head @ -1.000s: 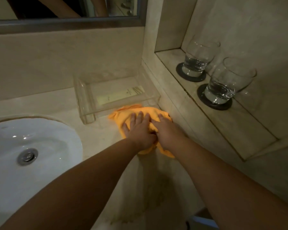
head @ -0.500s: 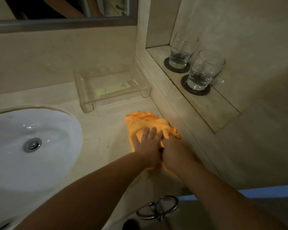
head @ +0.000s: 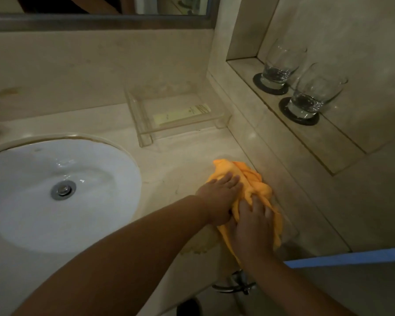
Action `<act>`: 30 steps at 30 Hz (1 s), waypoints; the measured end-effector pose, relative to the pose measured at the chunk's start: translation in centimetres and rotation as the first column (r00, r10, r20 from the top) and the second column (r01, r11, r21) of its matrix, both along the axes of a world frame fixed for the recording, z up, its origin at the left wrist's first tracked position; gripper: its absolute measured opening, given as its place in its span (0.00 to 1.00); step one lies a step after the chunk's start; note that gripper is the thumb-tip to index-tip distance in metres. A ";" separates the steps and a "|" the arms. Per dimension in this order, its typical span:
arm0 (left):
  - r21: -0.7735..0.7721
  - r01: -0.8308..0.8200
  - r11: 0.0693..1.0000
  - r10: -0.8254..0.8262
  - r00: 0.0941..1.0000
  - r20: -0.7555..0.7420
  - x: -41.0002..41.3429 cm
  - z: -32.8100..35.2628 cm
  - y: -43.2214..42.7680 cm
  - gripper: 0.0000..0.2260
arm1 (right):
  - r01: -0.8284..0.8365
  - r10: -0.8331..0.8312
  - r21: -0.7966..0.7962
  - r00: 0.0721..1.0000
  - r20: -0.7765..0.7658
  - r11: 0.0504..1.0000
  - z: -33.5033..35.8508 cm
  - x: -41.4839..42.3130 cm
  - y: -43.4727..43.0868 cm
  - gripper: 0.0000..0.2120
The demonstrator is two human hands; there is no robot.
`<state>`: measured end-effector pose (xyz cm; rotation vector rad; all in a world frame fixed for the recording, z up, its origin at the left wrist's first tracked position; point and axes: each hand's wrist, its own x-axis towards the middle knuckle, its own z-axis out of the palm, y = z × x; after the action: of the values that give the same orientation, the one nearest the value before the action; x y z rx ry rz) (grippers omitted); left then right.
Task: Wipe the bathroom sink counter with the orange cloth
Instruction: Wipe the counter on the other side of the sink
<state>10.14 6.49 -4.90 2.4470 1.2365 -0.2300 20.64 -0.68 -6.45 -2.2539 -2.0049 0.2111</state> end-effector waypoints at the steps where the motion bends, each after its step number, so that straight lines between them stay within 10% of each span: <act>1: 0.000 -0.001 1.000 0.001 1.000 -0.017 -0.6 0.0 -0.1 0.37 | 0.018 -0.018 0.028 1.000 0.008 0.999 -0.1 -0.9 -0.1 0.17; 16: 0.008 -0.303 0.953 0.302 0.948 -0.097 -16.1 0.4 -11.8 0.34 | -0.267 0.270 0.049 0.961 -0.066 0.962 0.7 -15.3 -7.5 0.15; 30: 0.166 -0.636 0.754 0.640 0.768 0.032 -9.2 0.4 -24.7 0.23 | -0.898 0.878 -0.099 0.440 -0.188 0.428 0.5 -7.2 -7.5 0.19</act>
<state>0.96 -18.25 -4.53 1.9810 2.0902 0.0422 13.40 -8.21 -5.93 -0.8931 -2.9924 0.6080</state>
